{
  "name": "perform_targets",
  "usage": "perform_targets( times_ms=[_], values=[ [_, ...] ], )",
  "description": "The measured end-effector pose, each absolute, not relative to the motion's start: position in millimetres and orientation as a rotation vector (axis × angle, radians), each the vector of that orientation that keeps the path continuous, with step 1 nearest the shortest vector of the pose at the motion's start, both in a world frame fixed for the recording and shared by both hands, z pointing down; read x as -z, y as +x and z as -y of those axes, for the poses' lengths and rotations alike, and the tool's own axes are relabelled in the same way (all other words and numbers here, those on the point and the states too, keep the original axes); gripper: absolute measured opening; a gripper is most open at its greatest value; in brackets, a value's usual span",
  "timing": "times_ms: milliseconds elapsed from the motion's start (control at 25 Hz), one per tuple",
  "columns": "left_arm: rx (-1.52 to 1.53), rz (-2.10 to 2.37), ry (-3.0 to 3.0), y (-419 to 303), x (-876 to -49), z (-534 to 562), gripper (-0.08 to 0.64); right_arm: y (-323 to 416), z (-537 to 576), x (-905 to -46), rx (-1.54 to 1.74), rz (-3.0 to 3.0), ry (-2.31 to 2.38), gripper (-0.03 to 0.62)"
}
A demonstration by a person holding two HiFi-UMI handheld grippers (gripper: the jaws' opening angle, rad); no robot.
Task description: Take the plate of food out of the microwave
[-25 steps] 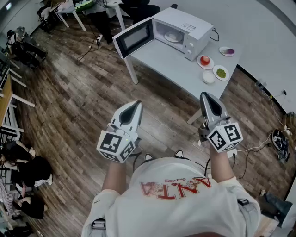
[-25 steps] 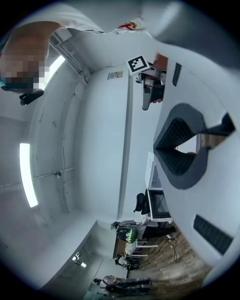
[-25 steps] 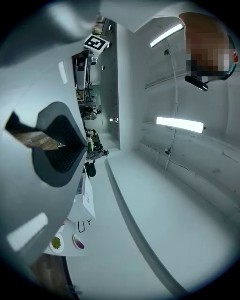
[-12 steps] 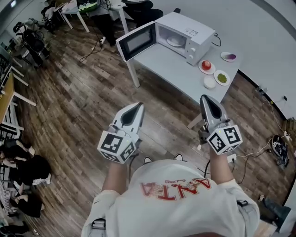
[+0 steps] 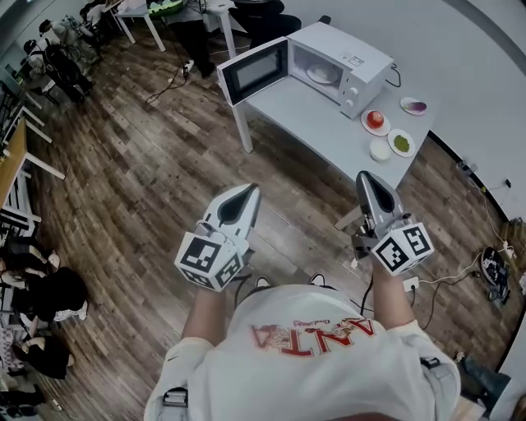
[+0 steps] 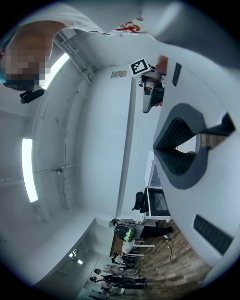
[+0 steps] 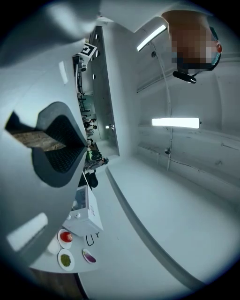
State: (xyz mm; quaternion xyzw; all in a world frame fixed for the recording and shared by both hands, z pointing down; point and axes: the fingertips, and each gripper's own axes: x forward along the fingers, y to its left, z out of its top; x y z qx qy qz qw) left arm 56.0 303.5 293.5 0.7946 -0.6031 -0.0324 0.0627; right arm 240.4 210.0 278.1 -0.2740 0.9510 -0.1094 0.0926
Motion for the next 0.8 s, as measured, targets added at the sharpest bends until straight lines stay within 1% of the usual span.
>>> perform_targets(
  times_ms=[600,800],
  values=[
    [0.081,1.857,2.355,-46,-309,-359,0.009,121,-268,-297,0.348,-2.912,-0.704,0.003],
    [0.105,1.865,2.335,-66,-314,-353,0.009,100,-260,-301,0.343,-2.952,-0.692,0.003]
  ],
)
